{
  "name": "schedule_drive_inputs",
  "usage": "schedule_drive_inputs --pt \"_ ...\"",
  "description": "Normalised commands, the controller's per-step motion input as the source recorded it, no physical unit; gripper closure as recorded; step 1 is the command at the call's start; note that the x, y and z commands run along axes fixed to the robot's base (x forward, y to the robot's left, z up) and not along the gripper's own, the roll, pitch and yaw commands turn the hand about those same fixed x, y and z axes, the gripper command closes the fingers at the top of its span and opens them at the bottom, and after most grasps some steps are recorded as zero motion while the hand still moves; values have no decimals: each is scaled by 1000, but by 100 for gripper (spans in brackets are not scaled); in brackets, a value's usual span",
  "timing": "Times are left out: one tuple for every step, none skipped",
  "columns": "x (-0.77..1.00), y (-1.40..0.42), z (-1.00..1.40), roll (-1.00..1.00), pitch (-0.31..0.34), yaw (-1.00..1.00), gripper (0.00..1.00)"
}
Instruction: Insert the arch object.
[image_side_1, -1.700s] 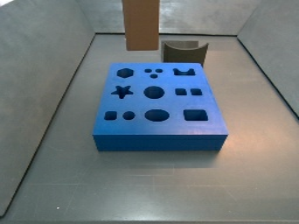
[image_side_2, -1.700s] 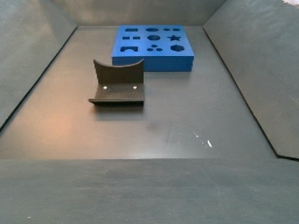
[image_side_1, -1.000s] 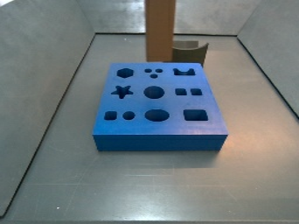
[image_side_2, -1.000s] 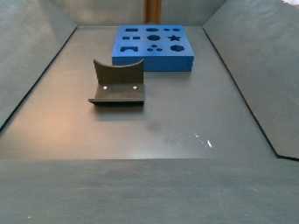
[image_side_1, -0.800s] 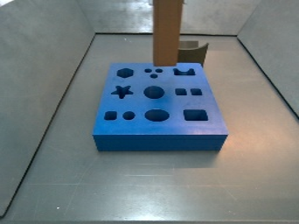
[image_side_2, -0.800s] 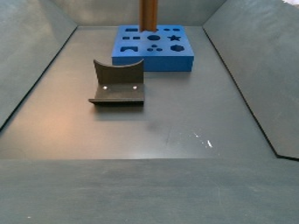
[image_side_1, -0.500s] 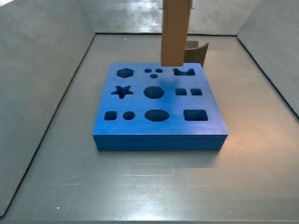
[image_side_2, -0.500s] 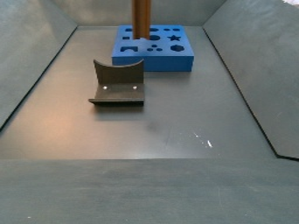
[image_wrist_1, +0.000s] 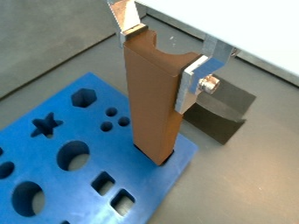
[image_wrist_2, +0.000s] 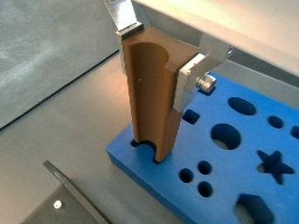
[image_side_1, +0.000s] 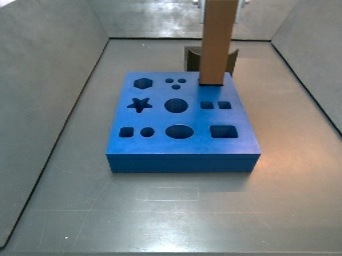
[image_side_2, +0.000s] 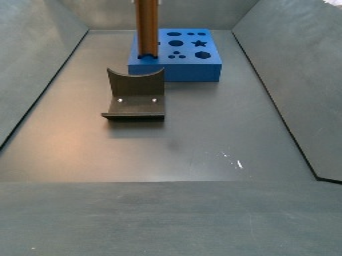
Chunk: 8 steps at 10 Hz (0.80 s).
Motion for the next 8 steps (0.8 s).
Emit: schedule_drive_inputs --pt "60 0 -217 130 0 69 100" --pt "63 0 -243 117 0 166 100" --pt "0 -34 -263 151 0 249 100" --pt "-46 -6 -249 107 -19 309 100" --pt "-100 0 -260 63 -56 343 100" --pt "-26 0 -289 40 -59 246 100" --pt "0 0 -320 36 -53 46 100" --pt "0 -63 -246 7 -50 0 100"
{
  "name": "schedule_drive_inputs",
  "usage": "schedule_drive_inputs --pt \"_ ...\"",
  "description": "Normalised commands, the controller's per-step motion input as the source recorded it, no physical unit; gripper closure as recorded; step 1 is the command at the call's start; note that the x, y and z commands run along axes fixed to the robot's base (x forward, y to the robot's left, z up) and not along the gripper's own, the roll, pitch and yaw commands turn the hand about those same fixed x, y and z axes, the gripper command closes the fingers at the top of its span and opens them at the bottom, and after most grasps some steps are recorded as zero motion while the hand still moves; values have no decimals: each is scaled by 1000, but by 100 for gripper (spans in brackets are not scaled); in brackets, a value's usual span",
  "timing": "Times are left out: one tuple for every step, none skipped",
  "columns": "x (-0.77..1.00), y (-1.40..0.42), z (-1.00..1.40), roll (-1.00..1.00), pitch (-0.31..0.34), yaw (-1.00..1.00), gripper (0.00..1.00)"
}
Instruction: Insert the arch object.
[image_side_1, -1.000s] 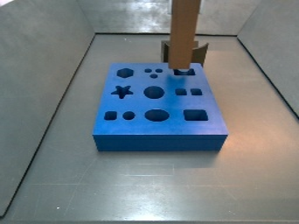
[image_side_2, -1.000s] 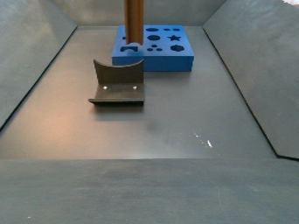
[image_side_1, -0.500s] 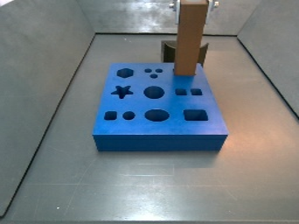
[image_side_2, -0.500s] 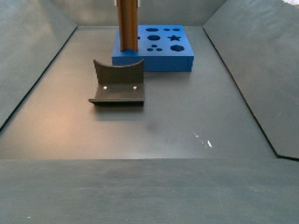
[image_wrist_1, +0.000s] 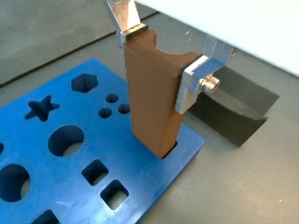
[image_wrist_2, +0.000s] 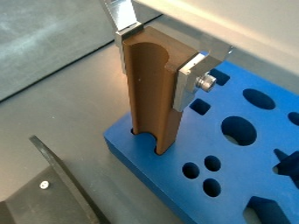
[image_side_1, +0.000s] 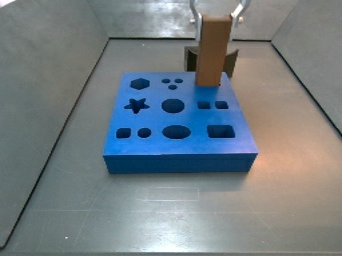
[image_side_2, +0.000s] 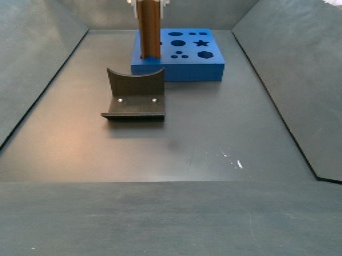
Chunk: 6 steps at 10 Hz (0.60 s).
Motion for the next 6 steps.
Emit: schedule_drive_inputs --pt "0 -83 -237 13 -66 0 100" --pt "0 -77 -240 1 -80 0 100" --pt "-46 -31 -277 17 -87 0 100" --pt "-51 0 -311 34 -94 0 100" --pt "-26 0 -303 39 -96 0 100" --pt "0 0 -277 29 -86 0 100"
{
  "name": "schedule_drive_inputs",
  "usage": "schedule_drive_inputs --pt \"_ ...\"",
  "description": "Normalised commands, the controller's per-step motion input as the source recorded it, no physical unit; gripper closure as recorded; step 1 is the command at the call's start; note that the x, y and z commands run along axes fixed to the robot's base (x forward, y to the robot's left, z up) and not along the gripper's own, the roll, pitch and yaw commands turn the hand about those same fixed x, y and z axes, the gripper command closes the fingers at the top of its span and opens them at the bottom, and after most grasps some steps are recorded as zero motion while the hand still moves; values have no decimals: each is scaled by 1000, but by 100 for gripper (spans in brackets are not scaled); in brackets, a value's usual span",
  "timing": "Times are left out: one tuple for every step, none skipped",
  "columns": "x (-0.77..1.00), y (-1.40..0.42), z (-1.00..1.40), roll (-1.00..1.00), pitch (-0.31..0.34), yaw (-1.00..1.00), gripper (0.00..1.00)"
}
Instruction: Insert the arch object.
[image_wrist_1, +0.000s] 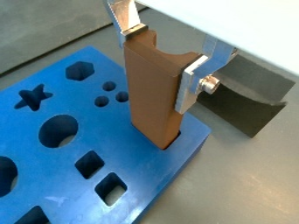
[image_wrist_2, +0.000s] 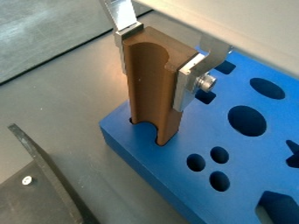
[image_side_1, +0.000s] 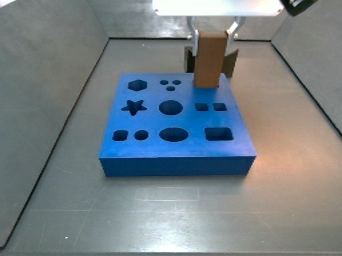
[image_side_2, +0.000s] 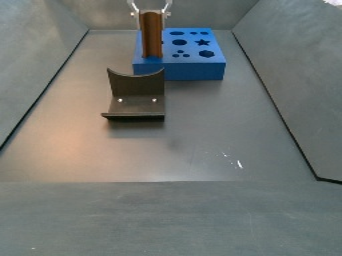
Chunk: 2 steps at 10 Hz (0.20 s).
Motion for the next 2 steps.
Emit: schedule_drive_inputs --pt "-3 0 -26 0 -61 0 100" --pt "0 0 0 0 0 0 100"
